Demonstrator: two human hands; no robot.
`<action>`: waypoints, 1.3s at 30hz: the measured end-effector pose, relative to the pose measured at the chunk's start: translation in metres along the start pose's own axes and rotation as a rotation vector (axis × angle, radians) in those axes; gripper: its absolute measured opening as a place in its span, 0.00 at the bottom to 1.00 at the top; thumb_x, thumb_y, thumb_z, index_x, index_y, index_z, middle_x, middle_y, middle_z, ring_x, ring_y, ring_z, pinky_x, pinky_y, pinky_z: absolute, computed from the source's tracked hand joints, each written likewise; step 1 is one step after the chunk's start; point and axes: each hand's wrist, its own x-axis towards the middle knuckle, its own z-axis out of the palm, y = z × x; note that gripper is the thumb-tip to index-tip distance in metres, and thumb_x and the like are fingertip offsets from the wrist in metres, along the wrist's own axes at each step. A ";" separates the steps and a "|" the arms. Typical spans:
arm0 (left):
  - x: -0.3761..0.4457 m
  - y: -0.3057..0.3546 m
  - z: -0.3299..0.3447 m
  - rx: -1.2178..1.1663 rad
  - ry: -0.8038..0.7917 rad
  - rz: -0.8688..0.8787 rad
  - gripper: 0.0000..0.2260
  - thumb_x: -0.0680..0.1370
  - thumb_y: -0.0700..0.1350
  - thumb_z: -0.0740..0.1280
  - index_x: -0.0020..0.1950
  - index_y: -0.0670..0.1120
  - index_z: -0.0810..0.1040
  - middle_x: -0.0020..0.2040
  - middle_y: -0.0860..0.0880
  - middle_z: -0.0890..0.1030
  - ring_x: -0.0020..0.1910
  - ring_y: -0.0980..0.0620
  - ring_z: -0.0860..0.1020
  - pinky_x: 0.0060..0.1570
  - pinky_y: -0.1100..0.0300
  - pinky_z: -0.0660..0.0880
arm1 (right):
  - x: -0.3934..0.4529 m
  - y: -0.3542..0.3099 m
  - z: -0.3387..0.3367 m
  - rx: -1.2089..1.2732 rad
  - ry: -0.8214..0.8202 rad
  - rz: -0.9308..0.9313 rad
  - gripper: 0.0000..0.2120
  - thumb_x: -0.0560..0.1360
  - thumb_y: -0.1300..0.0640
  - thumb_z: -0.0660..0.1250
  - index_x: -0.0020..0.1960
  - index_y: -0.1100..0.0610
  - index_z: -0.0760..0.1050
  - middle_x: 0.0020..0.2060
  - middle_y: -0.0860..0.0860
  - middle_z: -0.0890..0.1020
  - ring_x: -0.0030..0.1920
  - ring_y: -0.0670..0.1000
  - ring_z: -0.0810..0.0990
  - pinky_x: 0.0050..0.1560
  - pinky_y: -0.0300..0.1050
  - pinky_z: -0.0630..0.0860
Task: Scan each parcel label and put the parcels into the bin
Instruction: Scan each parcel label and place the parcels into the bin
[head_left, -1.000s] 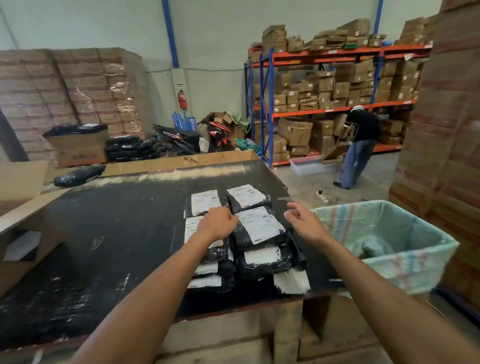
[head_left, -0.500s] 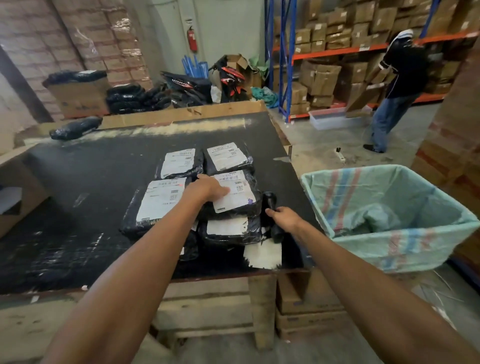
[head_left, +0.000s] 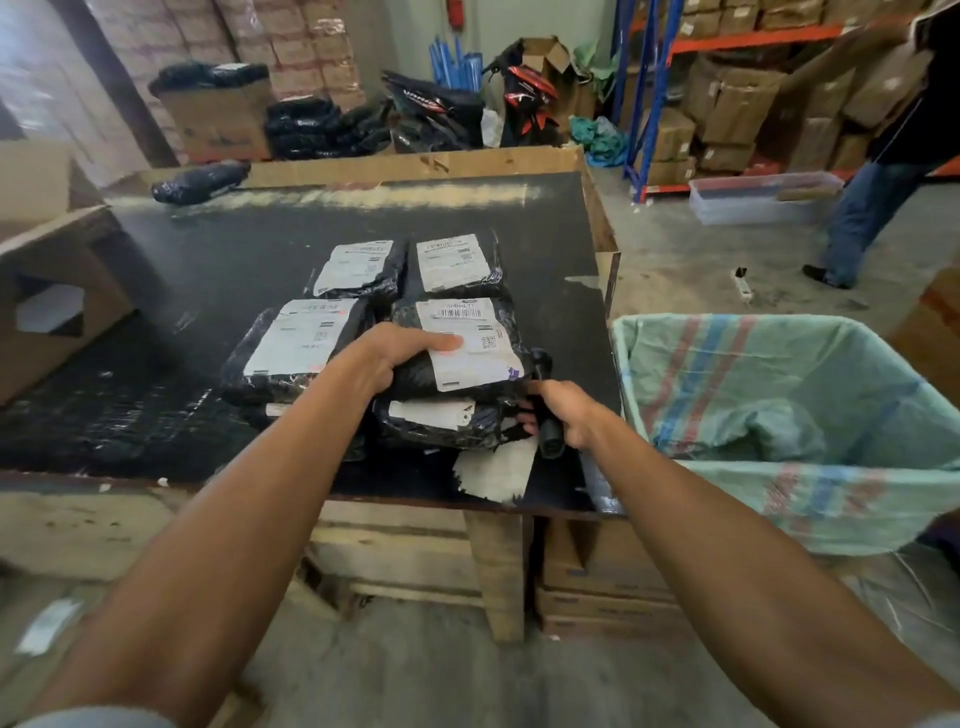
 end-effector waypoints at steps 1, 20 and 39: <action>-0.001 -0.003 0.001 -0.067 -0.010 -0.030 0.19 0.68 0.44 0.81 0.56 0.41 0.83 0.60 0.43 0.84 0.51 0.46 0.83 0.53 0.55 0.78 | -0.002 0.000 -0.003 0.048 0.009 0.014 0.05 0.81 0.62 0.62 0.48 0.60 0.75 0.35 0.54 0.75 0.32 0.52 0.74 0.30 0.43 0.73; -0.034 0.024 -0.021 -0.633 0.011 0.271 0.28 0.61 0.24 0.77 0.59 0.35 0.78 0.52 0.36 0.86 0.47 0.37 0.86 0.46 0.41 0.84 | -0.070 -0.030 0.007 0.142 0.013 -0.608 0.07 0.71 0.52 0.72 0.45 0.54 0.78 0.36 0.53 0.83 0.26 0.48 0.72 0.29 0.41 0.71; -0.018 0.036 0.006 -0.659 0.094 0.484 0.29 0.63 0.28 0.80 0.58 0.47 0.76 0.58 0.44 0.84 0.56 0.42 0.83 0.55 0.36 0.81 | -0.100 -0.039 0.012 -0.146 0.007 -0.721 0.08 0.76 0.57 0.68 0.39 0.59 0.76 0.31 0.54 0.78 0.26 0.49 0.69 0.29 0.41 0.68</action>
